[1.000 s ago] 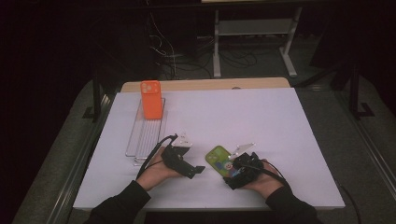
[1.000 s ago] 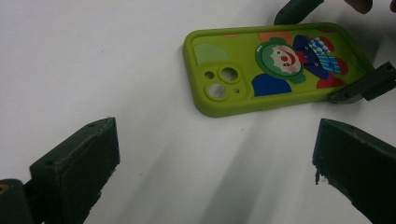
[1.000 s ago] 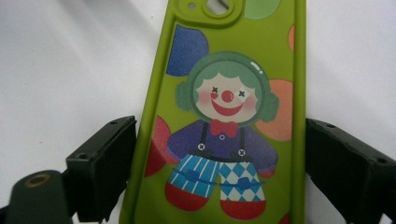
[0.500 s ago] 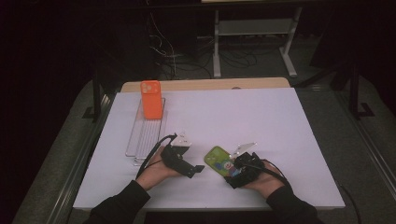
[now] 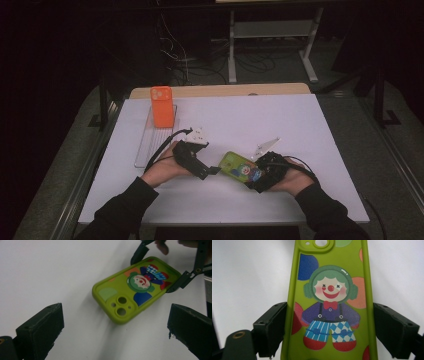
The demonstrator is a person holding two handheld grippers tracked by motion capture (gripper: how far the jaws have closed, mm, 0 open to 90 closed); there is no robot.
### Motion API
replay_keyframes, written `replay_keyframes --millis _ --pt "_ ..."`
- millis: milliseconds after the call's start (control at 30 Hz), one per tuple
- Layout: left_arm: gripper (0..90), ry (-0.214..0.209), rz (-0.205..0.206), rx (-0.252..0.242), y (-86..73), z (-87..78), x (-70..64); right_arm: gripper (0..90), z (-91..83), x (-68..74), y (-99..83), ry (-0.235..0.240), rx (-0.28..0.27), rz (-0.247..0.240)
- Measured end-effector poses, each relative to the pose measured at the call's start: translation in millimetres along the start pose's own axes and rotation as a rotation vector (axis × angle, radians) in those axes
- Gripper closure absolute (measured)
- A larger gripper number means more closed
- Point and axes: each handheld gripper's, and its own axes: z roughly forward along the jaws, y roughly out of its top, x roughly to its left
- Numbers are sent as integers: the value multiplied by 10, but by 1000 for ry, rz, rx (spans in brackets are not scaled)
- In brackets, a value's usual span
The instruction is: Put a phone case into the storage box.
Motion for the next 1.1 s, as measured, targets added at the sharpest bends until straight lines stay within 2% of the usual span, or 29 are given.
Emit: replay_keyframes --millis 67,200,433,500,700,833,1000,1067,1100 --pt "4 -26 35 0 75 -9 25 153 -16 -37 50 29 -2 -41" --pt "4 -81 105 19 186 -12 75 152 -35 -87 162 56 -10 -110" --pt "4 -160 164 38 230 77 94 152 -36 -149 314 114 -13 -187" --pt "4 -166 191 49 238 99 98 153 -33 -153 364 124 -12 -210" --pt "4 -196 233 78 240 160 89 152 -59 -117 503 157 -4 -282" --pt "4 -221 240 83 231 195 58 152 -74 -90 568 169 -3 -322" --pt "5 -249 257 111 210 230 56 152 -96 -68 625 183 -5 -345" --pt "10 -259 248 119 190 248 48 152 -104 -64 646 187 -10 -355" --pt "53 -254 252 118 184 254 48 152 -108 -59 656 187 -10 -358"
